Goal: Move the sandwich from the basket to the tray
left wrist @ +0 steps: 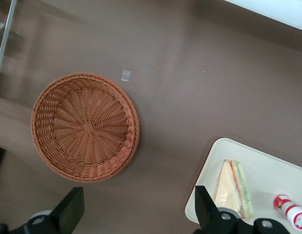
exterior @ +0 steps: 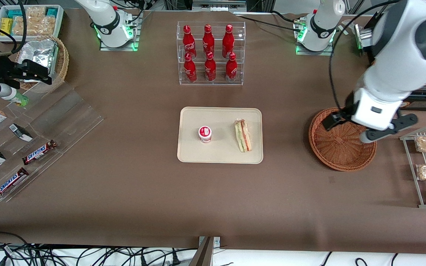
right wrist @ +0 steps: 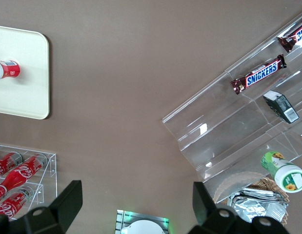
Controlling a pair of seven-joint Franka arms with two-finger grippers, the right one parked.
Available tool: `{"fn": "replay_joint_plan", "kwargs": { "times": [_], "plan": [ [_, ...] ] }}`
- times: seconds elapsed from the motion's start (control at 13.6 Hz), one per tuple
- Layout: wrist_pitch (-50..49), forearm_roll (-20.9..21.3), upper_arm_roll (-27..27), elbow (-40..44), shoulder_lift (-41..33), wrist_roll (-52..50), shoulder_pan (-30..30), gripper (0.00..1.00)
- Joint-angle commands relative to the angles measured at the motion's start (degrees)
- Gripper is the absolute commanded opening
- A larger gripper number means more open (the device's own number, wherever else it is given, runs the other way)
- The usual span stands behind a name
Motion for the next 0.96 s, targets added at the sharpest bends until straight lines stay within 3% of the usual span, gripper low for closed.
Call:
{"fn": "replay_joint_plan", "kwargs": {
  "times": [0.0,0.44,0.89],
  "plan": [
    [-0.8,-5.8,7.3,-3.7,-5.7,13.1,0.0,1.00],
    [-5.1,-6.2,10.5,-4.1,-8.2,36.8,0.4,1.00],
    [-5.1,-6.1,10.4,-4.3,-7.8,37.8,0.0,1.00]
  ]
}}
